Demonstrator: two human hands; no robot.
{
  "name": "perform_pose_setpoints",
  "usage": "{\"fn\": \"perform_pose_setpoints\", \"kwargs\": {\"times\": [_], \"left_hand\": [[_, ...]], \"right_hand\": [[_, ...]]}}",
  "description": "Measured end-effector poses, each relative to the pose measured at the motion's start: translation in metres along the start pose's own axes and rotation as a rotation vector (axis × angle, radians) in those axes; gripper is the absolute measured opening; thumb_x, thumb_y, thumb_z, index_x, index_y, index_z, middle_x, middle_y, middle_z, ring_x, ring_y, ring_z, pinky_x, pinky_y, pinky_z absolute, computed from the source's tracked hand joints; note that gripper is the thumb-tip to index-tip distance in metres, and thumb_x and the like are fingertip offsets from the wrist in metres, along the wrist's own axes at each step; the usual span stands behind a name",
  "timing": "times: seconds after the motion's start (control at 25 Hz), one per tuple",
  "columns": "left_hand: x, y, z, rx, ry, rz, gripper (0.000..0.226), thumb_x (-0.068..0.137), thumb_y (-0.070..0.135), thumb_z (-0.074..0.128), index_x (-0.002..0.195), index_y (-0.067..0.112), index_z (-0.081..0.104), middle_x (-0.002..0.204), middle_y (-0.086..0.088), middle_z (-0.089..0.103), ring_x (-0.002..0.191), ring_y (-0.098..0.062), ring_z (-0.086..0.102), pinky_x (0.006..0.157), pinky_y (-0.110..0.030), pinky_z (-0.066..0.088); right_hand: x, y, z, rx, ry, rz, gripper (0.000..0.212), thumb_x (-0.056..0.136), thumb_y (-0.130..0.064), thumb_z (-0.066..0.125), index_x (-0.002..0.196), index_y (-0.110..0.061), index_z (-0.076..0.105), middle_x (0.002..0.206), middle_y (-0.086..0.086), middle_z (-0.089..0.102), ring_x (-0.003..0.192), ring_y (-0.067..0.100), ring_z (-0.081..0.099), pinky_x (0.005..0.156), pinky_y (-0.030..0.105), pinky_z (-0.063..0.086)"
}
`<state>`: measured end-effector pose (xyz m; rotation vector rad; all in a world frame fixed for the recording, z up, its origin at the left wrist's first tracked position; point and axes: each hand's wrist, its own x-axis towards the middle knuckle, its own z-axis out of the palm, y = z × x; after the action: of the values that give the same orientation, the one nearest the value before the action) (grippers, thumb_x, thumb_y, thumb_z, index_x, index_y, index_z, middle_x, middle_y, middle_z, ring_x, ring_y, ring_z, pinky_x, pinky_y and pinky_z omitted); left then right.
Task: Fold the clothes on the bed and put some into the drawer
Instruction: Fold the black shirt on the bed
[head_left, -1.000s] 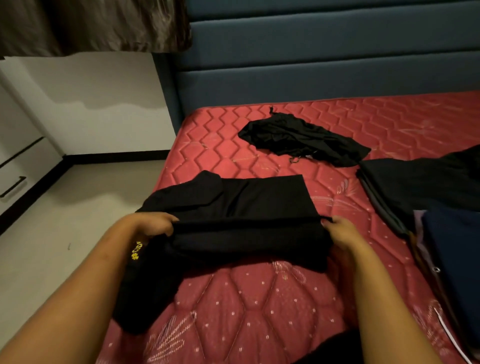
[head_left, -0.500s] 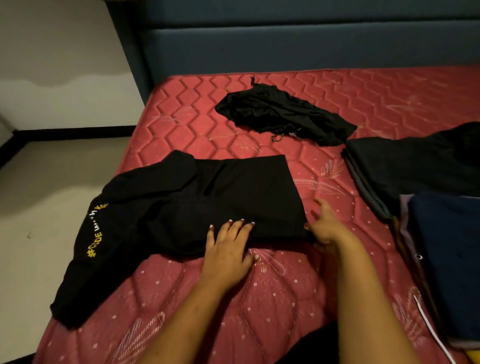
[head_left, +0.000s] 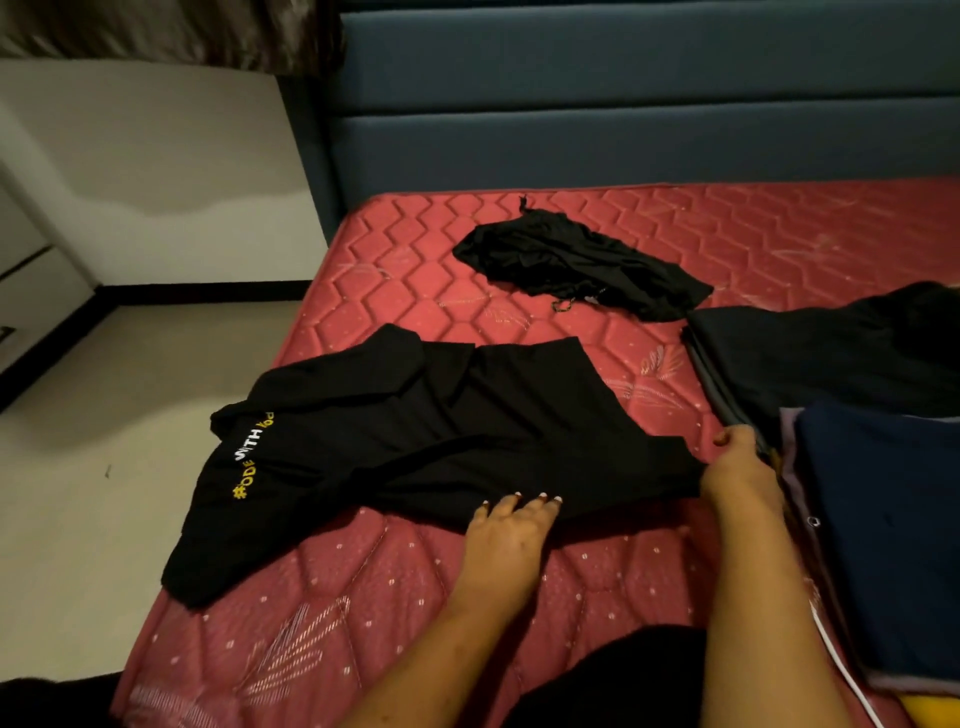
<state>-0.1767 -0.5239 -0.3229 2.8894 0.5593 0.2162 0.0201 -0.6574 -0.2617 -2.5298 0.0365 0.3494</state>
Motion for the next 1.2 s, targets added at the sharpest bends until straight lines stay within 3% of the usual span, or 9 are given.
{"fn": "perform_pose_setpoints", "kwargs": {"times": [0.16, 0.32, 0.48, 0.64, 0.72, 0.84, 0.96, 1.08, 1.2], "left_hand": [[-0.007, -0.013, -0.002, -0.101, -0.035, 0.084, 0.054, 0.084, 0.008, 0.051, 0.135, 0.026, 0.053, 0.137, 0.003, 0.056, 0.127, -0.024, 0.05, 0.103, -0.042, 0.041], [-0.056, -0.083, -0.025, -0.164, 0.164, -0.074, 0.045, 0.069, 0.016, 0.06, 0.113, 0.022, 0.061, 0.109, 0.003, 0.064, 0.096, -0.021, 0.06, 0.078, -0.032, 0.053], [-0.136, -0.182, -0.065, 0.011, -0.026, -0.503, 0.046, 0.08, 0.031, 0.065, 0.124, 0.021, 0.053, 0.116, -0.001, 0.053, 0.108, -0.026, 0.052, 0.08, -0.038, 0.05], [-0.159, -0.233, -0.09, -0.111, -0.105, -0.813, 0.065, 0.084, 0.046, 0.065, 0.137, 0.029, 0.031, 0.129, -0.004, 0.043, 0.119, -0.027, 0.044, 0.086, -0.039, 0.047], [-0.154, -0.245, -0.088, -0.192, -0.109, -0.815, 0.053, 0.089, 0.044, 0.059, 0.135, 0.031, 0.035, 0.129, -0.006, 0.044, 0.117, -0.028, 0.045, 0.087, -0.039, 0.046], [-0.143, -0.261, -0.085, -0.28, -0.009, -0.755, 0.032, 0.098, 0.035, 0.046, 0.129, 0.026, 0.05, 0.128, -0.007, 0.048, 0.114, -0.03, 0.048, 0.088, -0.037, 0.045], [-0.13, -0.277, -0.098, -0.484, 0.138, -0.749, 0.03, 0.101, 0.031, 0.042, 0.123, 0.019, 0.058, 0.122, -0.01, 0.059, 0.108, -0.032, 0.057, 0.088, -0.035, 0.046], [-0.125, -0.284, -0.122, -0.794, 0.208, -0.778, 0.03, 0.1, 0.034, 0.043, 0.098, 0.012, 0.063, 0.1, -0.012, 0.066, 0.092, -0.032, 0.062, 0.082, -0.04, 0.051], [-0.138, -0.297, -0.155, -0.652, 0.161, -0.765, 0.045, 0.099, 0.037, 0.045, 0.064, 0.01, 0.05, 0.074, -0.015, 0.059, 0.082, -0.033, 0.059, 0.064, -0.033, 0.039]], "right_hand": [[-0.028, -0.028, 0.029, -0.319, 0.067, -0.107, 0.058, 0.094, -0.011, 0.045, 0.146, -0.029, 0.025, 0.147, 0.02, 0.027, 0.134, 0.04, 0.026, 0.101, 0.05, 0.037], [-0.088, -0.073, 0.077, -0.495, 0.079, -0.814, 0.062, 0.09, -0.013, 0.047, 0.146, -0.035, 0.028, 0.143, 0.002, 0.033, 0.126, 0.029, 0.035, 0.093, 0.043, 0.044], [-0.172, -0.105, 0.138, -0.465, -0.219, -1.296, 0.048, 0.091, -0.024, 0.049, 0.137, -0.032, 0.041, 0.132, 0.0, 0.046, 0.12, 0.026, 0.044, 0.087, 0.039, 0.046], [-0.237, -0.114, 0.21, -0.435, -0.458, -1.07, 0.085, 0.088, -0.013, 0.052, 0.15, -0.046, 0.004, 0.135, 0.008, 0.042, 0.123, 0.033, 0.041, 0.103, 0.041, 0.038], [-0.254, -0.121, 0.235, -0.268, -0.479, -0.898, 0.098, 0.084, -0.017, 0.059, 0.141, -0.057, -0.011, 0.136, 0.014, 0.038, 0.126, 0.036, 0.039, 0.109, 0.042, 0.032], [-0.258, -0.139, 0.253, 0.204, -0.468, -0.65, 0.088, 0.074, -0.014, 0.069, 0.145, -0.046, 0.027, 0.143, 0.017, 0.036, 0.133, 0.036, 0.036, 0.11, 0.039, 0.033], [-0.258, -0.155, 0.25, 0.607, -0.565, -0.537, 0.062, 0.072, 0.008, 0.07, 0.116, -0.031, 0.052, 0.119, 0.006, 0.056, 0.106, 0.021, 0.057, 0.082, 0.023, 0.051], [-0.277, -0.162, 0.239, 0.669, -0.793, -0.475, 0.038, 0.081, 0.015, 0.058, 0.101, -0.017, 0.057, 0.095, 0.017, 0.061, 0.076, 0.018, 0.064, 0.062, 0.022, 0.052], [-0.299, -0.163, 0.214, 0.606, -1.029, -0.456, 0.022, 0.091, 0.01, 0.046, 0.095, -0.008, 0.059, 0.063, 0.01, 0.06, 0.061, 0.017, 0.066, 0.057, 0.023, 0.044]]}}
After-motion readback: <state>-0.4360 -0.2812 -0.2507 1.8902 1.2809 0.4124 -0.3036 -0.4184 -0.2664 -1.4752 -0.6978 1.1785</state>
